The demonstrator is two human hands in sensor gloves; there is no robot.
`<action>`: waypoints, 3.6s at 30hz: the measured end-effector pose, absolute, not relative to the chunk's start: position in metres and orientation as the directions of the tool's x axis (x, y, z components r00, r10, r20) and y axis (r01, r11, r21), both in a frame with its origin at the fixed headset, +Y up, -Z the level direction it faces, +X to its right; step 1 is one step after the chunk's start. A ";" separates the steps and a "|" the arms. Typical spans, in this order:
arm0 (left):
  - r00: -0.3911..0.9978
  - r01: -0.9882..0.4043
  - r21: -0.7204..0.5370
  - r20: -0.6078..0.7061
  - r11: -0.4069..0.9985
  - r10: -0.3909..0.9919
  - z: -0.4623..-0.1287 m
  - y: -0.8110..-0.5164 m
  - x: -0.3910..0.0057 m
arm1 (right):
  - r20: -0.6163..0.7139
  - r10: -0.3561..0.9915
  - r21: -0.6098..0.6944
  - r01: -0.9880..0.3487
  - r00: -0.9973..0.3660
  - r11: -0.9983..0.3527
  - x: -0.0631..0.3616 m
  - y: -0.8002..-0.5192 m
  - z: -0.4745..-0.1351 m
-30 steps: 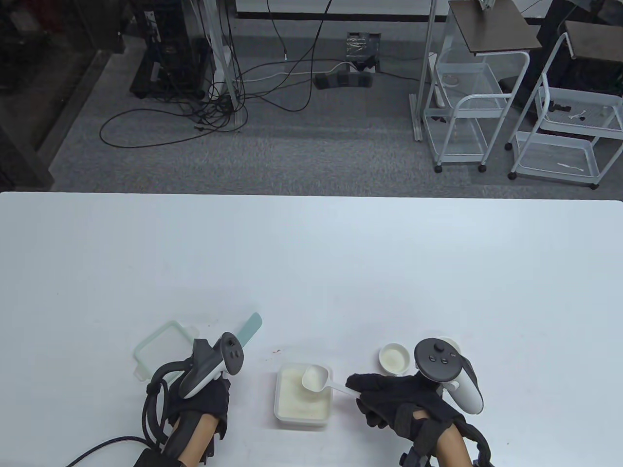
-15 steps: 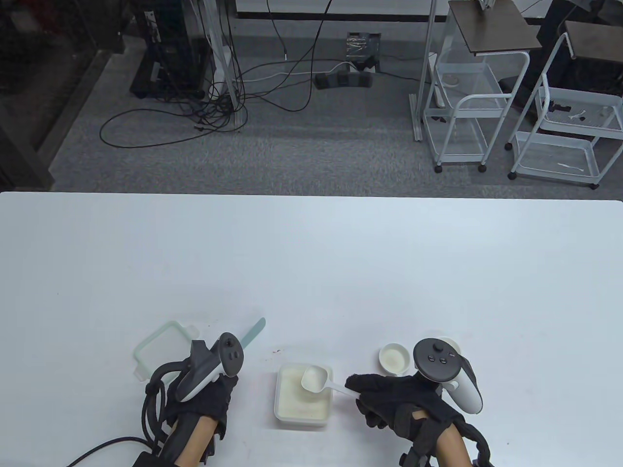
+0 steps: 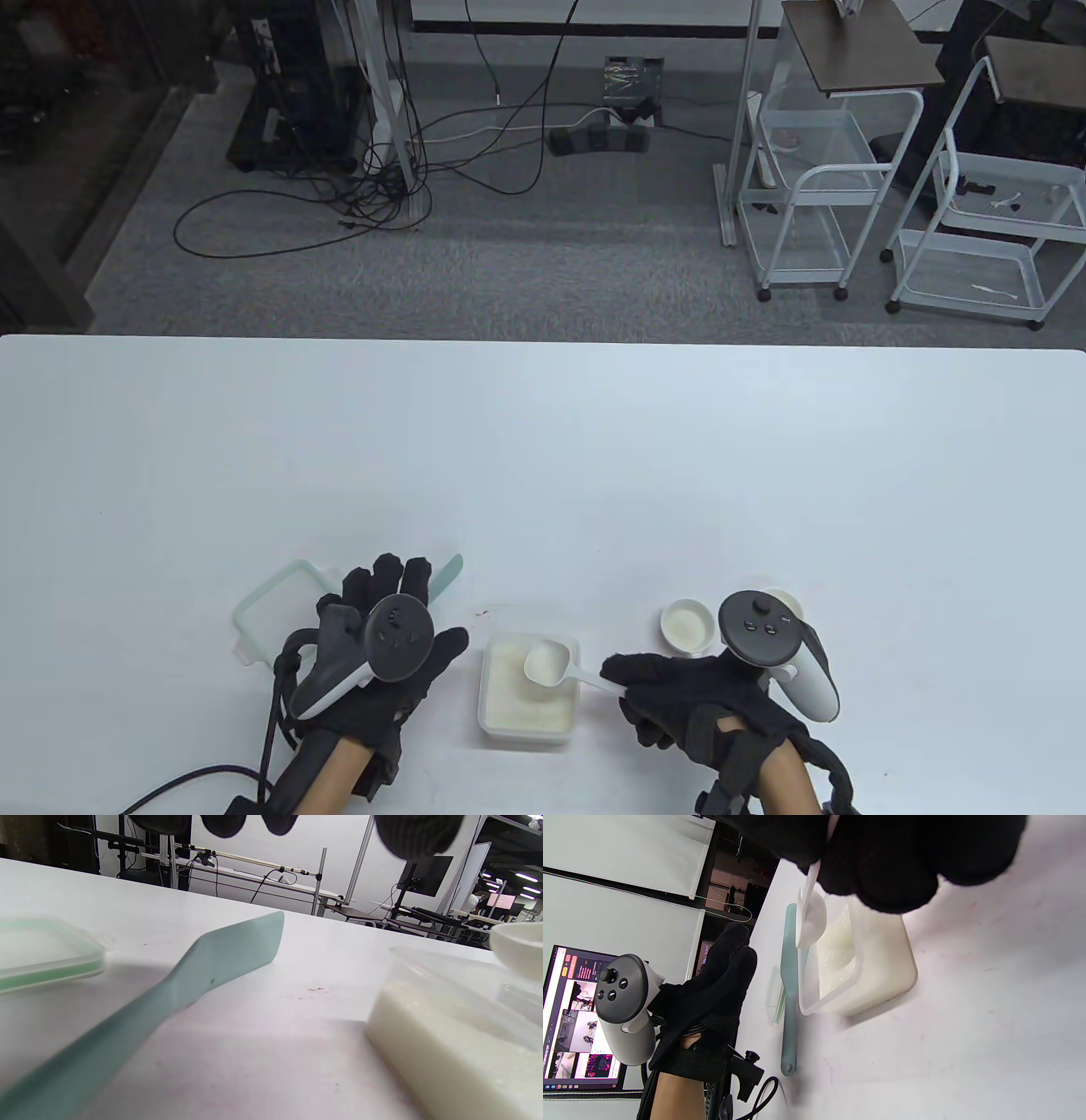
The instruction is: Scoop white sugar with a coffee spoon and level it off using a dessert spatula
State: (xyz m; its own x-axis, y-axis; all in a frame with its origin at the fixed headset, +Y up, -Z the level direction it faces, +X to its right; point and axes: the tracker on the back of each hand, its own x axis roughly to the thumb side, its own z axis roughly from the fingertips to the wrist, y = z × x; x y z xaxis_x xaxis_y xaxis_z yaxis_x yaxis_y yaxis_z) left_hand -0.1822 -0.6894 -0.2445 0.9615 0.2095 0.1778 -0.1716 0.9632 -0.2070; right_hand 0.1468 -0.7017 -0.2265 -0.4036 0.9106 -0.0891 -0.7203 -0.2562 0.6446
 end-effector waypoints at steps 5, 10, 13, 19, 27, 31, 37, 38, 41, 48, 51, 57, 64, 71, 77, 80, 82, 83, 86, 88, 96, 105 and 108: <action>0.963 -0.154 -0.220 0.183 0.963 0.196 -0.244 -0.691 -0.181 | -0.070 0.924 0.618 -0.743 -0.377 -0.256 0.151 -0.698 -0.227; 0.964 -0.156 -0.232 0.177 0.960 0.200 -0.244 -0.691 -0.181 | -0.054 0.954 0.550 -0.806 -0.296 -0.220 0.167 -0.688 -0.227; 0.965 -0.147 -0.243 0.177 0.959 0.193 -0.244 -0.691 -0.181 | -0.048 0.972 0.494 -0.851 -0.232 -0.179 0.181 -0.683 -0.227; 0.966 -0.143 -0.248 0.176 0.958 0.189 -0.244 -0.691 -0.181 | -0.034 0.988 0.382 -0.916 -0.149 -0.125 0.211 -0.671 -0.222; 0.967 -0.137 -0.258 0.172 0.956 0.185 -0.244 -0.692 -0.181 | -0.082 0.974 0.278 -0.943 -0.212 -0.182 0.245 -0.672 -0.218; 0.968 -0.133 -0.266 0.172 0.955 0.183 -0.244 -0.692 -0.181 | -0.169 0.937 0.253 -0.932 -0.306 -0.258 0.256 -0.681 -0.218; 0.969 -0.125 -0.279 0.172 0.952 0.178 -0.244 -0.693 -0.180 | -0.265 0.842 0.241 -0.878 -0.470 -0.414 0.262 -0.686 -0.216; 0.969 -0.125 -0.280 0.172 0.952 0.178 -0.244 -0.693 -0.180 | -0.272 0.831 0.242 -0.870 -0.486 -0.430 0.262 -0.686 -0.216; 0.969 -0.127 -0.282 0.169 0.951 0.180 -0.245 -0.693 -0.181 | -0.287 0.798 0.258 -0.844 -0.531 -0.469 0.260 -0.688 -0.217; 0.971 -0.115 -0.295 0.169 0.948 0.171 -0.245 -0.693 -0.180 | -0.294 0.764 0.276 -0.816 -0.574 -0.507 0.255 -0.690 -0.219; 0.971 -0.113 -0.301 0.168 0.947 0.169 -0.244 -0.694 -0.180 | -0.297 0.738 0.283 -0.795 -0.605 -0.537 0.252 -0.691 -0.220; 0.971 -0.110 -0.308 0.167 0.945 0.168 -0.244 -0.694 -0.179 | -0.289 0.722 0.289 -0.777 -0.628 -0.560 0.249 -0.691 -0.221; 0.972 -0.109 -0.310 0.167 0.944 0.167 -0.245 -0.695 -0.179 | -0.274 0.701 0.292 -0.751 -0.658 -0.592 0.248 -0.689 -0.222; 0.972 -0.106 -0.312 0.168 0.944 0.165 -0.245 -0.695 -0.179 | -0.257 0.685 0.284 -0.731 -0.682 -0.621 0.247 -0.687 -0.222; 0.972 -0.104 -0.312 0.168 0.944 0.163 -0.245 -0.695 -0.179 | -0.247 0.661 0.276 -0.706 -0.708 -0.652 0.246 -0.687 -0.222; 0.972 -0.105 -0.311 0.167 0.944 0.163 -0.245 -0.696 -0.179 | -0.245 0.646 0.267 -0.691 -0.723 -0.672 0.246 -0.686 -0.222; 0.972 -0.104 -0.313 0.167 0.944 0.163 -0.245 -0.696 -0.179 | -0.238 0.627 0.266 -0.671 -0.742 -0.692 0.245 -0.685 -0.222; 0.972 -0.104 -0.312 0.168 0.944 0.162 -0.245 -0.696 -0.179 | -0.224 0.620 0.266 -0.659 -0.752 -0.703 0.243 -0.685 -0.222; 0.973 -0.103 -0.316 0.167 0.943 0.162 -0.245 -0.696 -0.179 | -0.188 0.598 0.278 -0.626 -0.779 -0.729 0.238 -0.683 -0.223; 0.973 -0.102 -0.318 0.167 0.943 0.162 -0.245 -0.696 -0.179 | -0.180 0.582 0.281 -0.608 -0.793 -0.742 0.235 -0.682 -0.223; 0.973 -0.101 -0.324 0.166 0.941 0.161 -0.244 -0.697 -0.179 | -0.179 0.564 0.269 -0.592 -0.806 -0.760 0.234 -0.681 -0.223; 0.973 -0.107 -0.320 0.163 0.941 0.165 -0.245 -0.697 -0.179 | -0.151 0.603 0.197 -0.622 -0.783 -0.758 0.233 -0.677 -0.222; 0.972 -0.109 -0.321 0.162 0.941 0.168 -0.245 -0.697 -0.179 | -0.102 0.646 0.146 -0.654 -0.756 -0.742 0.231 -0.673 -0.222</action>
